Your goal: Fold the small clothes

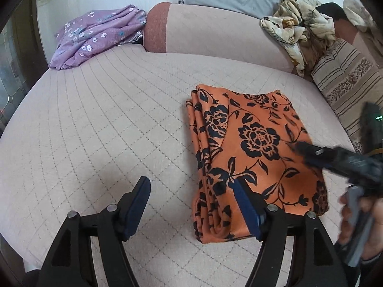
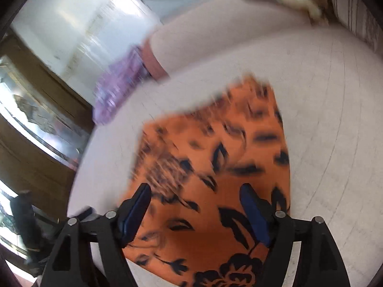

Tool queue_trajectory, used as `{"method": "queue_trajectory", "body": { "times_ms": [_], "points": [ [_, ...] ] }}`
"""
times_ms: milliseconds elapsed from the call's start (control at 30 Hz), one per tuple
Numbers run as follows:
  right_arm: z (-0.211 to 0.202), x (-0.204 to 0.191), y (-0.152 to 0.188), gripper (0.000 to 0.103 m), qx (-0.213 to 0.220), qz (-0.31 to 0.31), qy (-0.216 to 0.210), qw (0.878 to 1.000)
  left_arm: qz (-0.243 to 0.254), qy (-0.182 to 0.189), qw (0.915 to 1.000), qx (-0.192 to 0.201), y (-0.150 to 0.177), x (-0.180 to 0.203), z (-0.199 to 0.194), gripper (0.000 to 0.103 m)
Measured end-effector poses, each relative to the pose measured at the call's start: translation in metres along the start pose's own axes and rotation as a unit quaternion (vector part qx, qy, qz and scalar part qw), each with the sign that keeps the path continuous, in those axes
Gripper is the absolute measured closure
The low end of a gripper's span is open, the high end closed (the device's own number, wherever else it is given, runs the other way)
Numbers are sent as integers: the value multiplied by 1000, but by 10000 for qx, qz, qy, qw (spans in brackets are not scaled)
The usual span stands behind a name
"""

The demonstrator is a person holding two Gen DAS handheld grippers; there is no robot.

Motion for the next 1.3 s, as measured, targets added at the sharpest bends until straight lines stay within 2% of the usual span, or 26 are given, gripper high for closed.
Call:
{"method": "queue_trajectory", "body": {
  "times_ms": [133,233,267,367,467,533,600,667,767,833,933,1033,1133,1300],
  "points": [
    [-8,-10,-5,24,247,49,-72,9997,89,-84,9999,97,2,-2,-14,28],
    [-22,-25,-3,23,507,-227,-46,9984,10,-128,9997,184,3,-3,-20,24],
    [-22,-25,1,21,478,-225,-22,9986,-21,-131,9997,183,3,-4,-22,24],
    [1,-10,19,21,-26,-87,106,9999,-19,-143,9998,138,5,-3,-25,24],
    [-17,-15,11,21,200,-56,103,9997,10,-200,9996,216,8,-4,-34,22],
    [-34,-27,8,21,413,-227,97,9988,-2,-277,9992,274,9,-5,-38,15],
    [-49,-36,15,19,552,-422,291,9972,13,-386,9986,372,10,-6,-43,13],
    [-60,-44,33,16,507,-609,508,9956,49,-575,9973,457,12,-8,-47,10],
    [-67,-48,57,15,458,-970,1091,9882,82,-811,9951,554,15,-8,-52,9],
    [-71,-48,69,10,441,-1053,1406,9835,53,-888,9946,532,17,-8,-53,9],
    [-81,-46,78,9,535,-1302,2028,9690,-4,-837,9950,546,17,-7,-59,9],
    [-91,-51,78,7,674,-1516,2405,9564,49,-760,9953,601,16,-1,-67,8],
    [-98,-53,80,4,780,-1632,2623,9479,52,-705,9956,617,17,5,-72,2],
    [-96,-51,89,4,650,-1570,2612,9502,78,-861,9950,496,18,7,-71,1]
  ]
}}
Point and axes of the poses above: each gripper's, at about its wrist camera, not at the fingertips, and z roughly the way its jaws point, x to its right, y to its underside, the point moved 7 cm from there along z, roughly the way its jaws point, and after that the axes turned 2 degrees about -z, right-handed, at the moved point
